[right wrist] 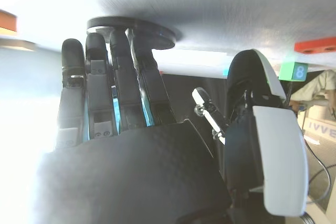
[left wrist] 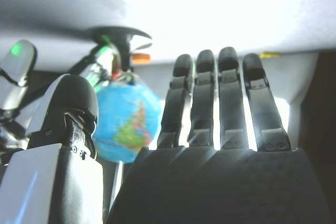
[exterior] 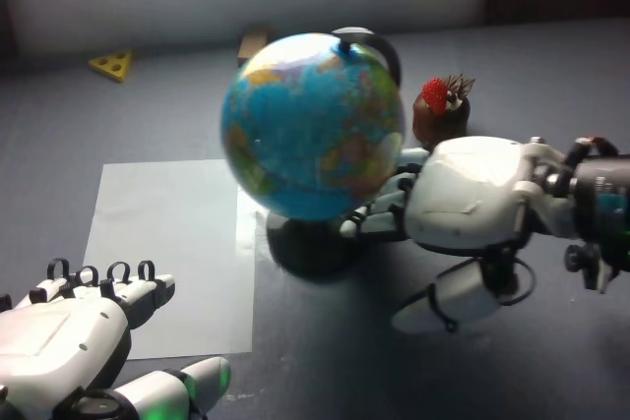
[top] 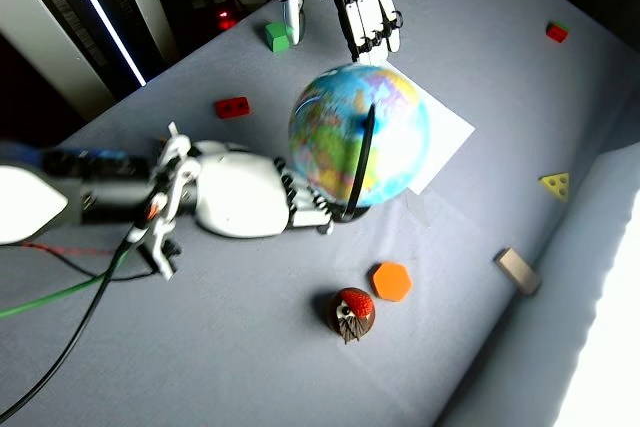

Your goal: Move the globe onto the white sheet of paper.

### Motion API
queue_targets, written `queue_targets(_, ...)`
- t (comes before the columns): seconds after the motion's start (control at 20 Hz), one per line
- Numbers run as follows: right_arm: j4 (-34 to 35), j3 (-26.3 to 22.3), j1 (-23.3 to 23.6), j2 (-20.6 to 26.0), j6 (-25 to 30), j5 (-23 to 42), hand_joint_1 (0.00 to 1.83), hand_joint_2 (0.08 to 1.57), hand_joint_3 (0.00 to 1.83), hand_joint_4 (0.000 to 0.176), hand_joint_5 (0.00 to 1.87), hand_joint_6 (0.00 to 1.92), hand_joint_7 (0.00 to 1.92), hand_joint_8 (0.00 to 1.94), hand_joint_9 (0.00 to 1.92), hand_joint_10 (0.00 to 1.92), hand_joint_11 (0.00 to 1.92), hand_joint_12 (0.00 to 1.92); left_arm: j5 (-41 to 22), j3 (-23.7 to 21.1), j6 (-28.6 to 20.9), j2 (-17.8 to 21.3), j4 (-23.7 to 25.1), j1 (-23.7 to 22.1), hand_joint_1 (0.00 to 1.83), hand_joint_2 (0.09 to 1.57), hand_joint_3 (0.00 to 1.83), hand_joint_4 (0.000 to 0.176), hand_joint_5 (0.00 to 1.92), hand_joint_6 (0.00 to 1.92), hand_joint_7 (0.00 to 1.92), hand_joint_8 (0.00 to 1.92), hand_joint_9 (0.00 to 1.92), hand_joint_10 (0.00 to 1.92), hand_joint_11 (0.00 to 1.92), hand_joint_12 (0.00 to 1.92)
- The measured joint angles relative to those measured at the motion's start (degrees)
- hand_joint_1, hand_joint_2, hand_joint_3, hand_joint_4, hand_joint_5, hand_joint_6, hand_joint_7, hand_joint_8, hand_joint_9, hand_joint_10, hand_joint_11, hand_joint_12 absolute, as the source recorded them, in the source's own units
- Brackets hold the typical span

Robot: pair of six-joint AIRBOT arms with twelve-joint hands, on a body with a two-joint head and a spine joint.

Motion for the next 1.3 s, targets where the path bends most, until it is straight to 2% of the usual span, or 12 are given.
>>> queue_targets(0.2, 0.57, -0.24, 1.53, -3.41, -0.02, -2.93, 0.07, 1.14, 0.0, 0.0, 0.37, 0.01, 0.36, 0.0, 0.3, 0.01, 0.0, 0.76, 0.33, -0.07, 0.07, -0.07, -0.07, 0.0, 0.16, 1.17, 0.0, 0.0, 0.23, 0.0, 0.24, 0.0, 0.21, 0.0, 0.0, 0.27)
queue_targets(0.5, 1.05, -0.44, 3.34, -7.98, 0.07, -6.1, 0.06, 1.14, 0.0, 0.0, 0.34, 0.0, 0.34, 0.0, 0.28, 0.0, 0.0, 0.69, 0.22, 0.52, -0.09, -2.69, 0.63, 1.62, 0.16, 1.17, 0.0, 0.0, 0.22, 0.0, 0.24, 0.0, 0.2, 0.0, 0.0, 0.25)
queue_targets(0.7, 1.22, 0.94, 4.92, -10.97, 2.62, -8.13, 0.07, 1.14, 0.0, 0.0, 0.32, 0.0, 0.32, 0.0, 0.27, 0.0, 0.0, 0.66, 0.04, 1.29, -0.74, -2.86, 1.29, 2.97, 0.16, 1.17, 0.0, 0.0, 0.2, 0.0, 0.23, 0.0, 0.19, 0.0, 0.0, 0.25)
queue_targets(0.95, 1.22, 2.93, 5.99, -14.97, 3.39, -9.92, 0.06, 1.13, 0.0, 0.0, 0.32, 0.0, 0.32, 0.0, 0.27, 0.0, 0.0, 0.71, -0.09, 1.68, -2.03, -2.86, 1.77, 3.52, 0.16, 1.18, 0.0, 0.0, 0.21, 0.0, 0.23, 0.0, 0.18, 0.0, 0.0, 0.21)
queue_targets(1.0, 1.55, 3.1, 5.97, -15.65, 3.54, -9.68, 0.05, 1.14, 0.0, 0.0, 0.32, 0.0, 0.31, 0.0, 0.26, 0.0, 0.0, 0.67, -0.11, 1.7, -2.03, -2.86, 1.77, 3.52, 0.16, 1.18, 0.0, 0.0, 0.21, 0.0, 0.23, 0.0, 0.18, 0.01, 0.0, 0.2)
queue_targets(1.3, 2.95, 3.63, 5.95, -15.87, 3.8, -8.81, 0.01, 1.15, 0.0, 0.0, 0.34, 0.01, 0.31, 0.0, 0.25, 0.0, 0.0, 0.69, 0.0, 1.73, -2.25, -3.5, 1.73, 3.52, 0.16, 1.18, 0.0, 0.0, 0.21, 0.0, 0.23, 0.0, 0.2, 0.01, 0.0, 0.24)
